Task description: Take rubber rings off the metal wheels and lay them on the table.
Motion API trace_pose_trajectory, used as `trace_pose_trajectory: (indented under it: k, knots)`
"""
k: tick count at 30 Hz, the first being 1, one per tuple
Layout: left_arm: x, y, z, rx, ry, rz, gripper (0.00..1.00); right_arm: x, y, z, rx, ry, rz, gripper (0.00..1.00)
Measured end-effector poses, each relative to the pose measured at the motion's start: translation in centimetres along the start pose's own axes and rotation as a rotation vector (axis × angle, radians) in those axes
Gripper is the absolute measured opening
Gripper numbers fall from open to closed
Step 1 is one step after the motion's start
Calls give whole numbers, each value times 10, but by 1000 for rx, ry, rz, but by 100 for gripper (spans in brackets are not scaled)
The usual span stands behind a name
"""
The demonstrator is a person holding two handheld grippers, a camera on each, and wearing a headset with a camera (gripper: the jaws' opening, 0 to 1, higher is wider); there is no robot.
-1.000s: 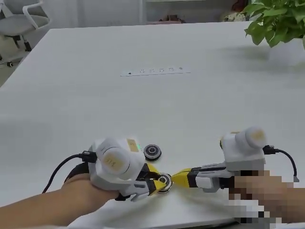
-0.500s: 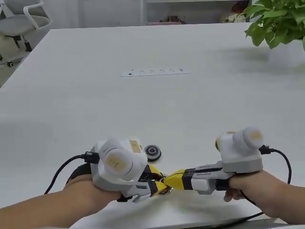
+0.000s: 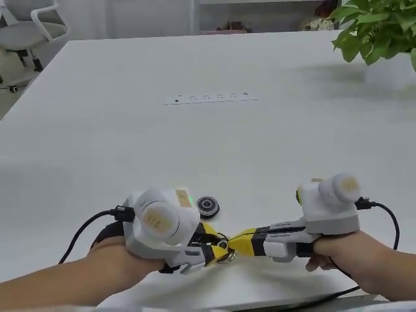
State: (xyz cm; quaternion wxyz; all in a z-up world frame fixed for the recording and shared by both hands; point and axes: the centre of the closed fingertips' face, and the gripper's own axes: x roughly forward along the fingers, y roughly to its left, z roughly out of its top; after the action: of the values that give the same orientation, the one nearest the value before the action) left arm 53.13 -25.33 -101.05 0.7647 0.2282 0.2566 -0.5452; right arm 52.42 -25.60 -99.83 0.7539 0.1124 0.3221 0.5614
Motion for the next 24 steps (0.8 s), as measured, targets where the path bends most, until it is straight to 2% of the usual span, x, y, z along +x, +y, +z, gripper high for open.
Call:
trace_pose_trajectory:
  k: [7,13,24]
  knots:
    - [-1,3,-3,2,12,-11,14,-2,-2,1,-2,-3,-7,0]
    - [-10,-5,1,29,28,-26,17,-3,-3,2,-4,-6,-7,0]
    - [-34,-5,7,6,0,-31,30,-4,0,5,-10,-5,1,0]
